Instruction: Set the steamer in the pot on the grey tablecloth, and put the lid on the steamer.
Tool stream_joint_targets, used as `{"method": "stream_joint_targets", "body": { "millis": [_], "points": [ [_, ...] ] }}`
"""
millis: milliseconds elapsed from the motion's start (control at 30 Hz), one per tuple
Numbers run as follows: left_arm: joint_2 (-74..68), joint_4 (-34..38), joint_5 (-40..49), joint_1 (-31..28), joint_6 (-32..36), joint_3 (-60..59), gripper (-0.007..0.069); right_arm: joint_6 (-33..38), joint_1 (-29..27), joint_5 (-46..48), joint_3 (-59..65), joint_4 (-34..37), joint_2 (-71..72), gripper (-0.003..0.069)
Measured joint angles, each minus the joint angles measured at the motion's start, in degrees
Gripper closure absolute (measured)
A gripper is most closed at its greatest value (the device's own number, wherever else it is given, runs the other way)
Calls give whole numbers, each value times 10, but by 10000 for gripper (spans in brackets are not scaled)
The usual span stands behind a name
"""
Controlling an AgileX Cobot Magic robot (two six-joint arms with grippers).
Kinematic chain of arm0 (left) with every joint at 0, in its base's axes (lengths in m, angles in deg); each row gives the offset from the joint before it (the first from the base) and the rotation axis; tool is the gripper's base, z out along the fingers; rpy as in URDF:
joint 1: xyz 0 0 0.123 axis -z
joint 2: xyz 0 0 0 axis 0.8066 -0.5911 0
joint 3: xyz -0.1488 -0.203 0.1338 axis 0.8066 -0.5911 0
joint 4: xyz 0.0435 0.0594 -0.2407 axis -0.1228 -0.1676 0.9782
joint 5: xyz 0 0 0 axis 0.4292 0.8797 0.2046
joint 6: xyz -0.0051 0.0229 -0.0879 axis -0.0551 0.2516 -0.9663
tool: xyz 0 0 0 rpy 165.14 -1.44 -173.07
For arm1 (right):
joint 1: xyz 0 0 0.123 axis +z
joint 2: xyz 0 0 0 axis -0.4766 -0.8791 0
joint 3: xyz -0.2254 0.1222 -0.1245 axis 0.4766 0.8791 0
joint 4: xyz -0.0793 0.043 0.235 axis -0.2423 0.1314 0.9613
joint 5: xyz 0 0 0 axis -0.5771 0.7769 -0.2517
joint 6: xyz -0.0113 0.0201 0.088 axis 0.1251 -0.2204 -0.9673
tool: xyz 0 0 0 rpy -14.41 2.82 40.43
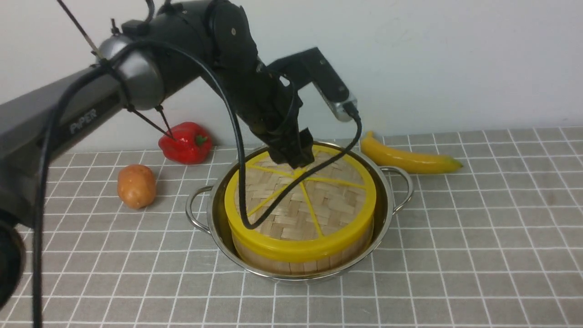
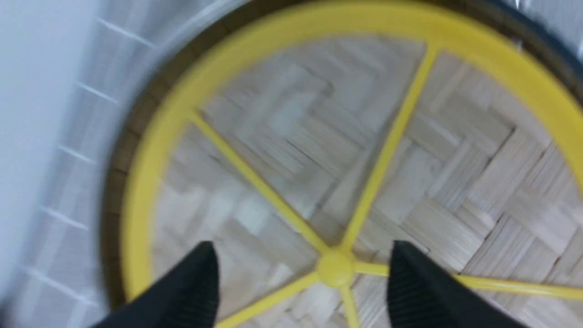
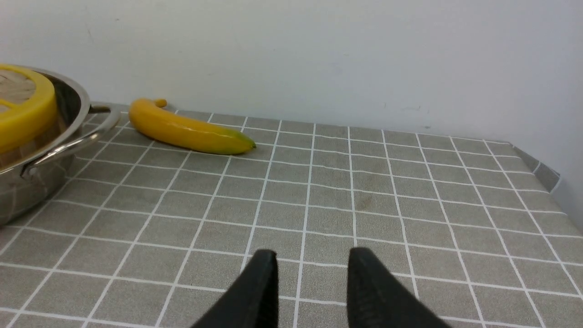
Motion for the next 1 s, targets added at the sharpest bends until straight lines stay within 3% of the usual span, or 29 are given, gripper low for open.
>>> {"method": "stream_joint_targets", "body": {
  "millis": [200, 1000],
  "points": [
    [98, -10, -5, 0, -31, 0, 70, 0, 0, 0, 0, 0, 0, 417],
    [162, -11, -7, 0, -36, 0, 67, 0, 0, 0, 0, 0, 0, 417]
  ]
}}
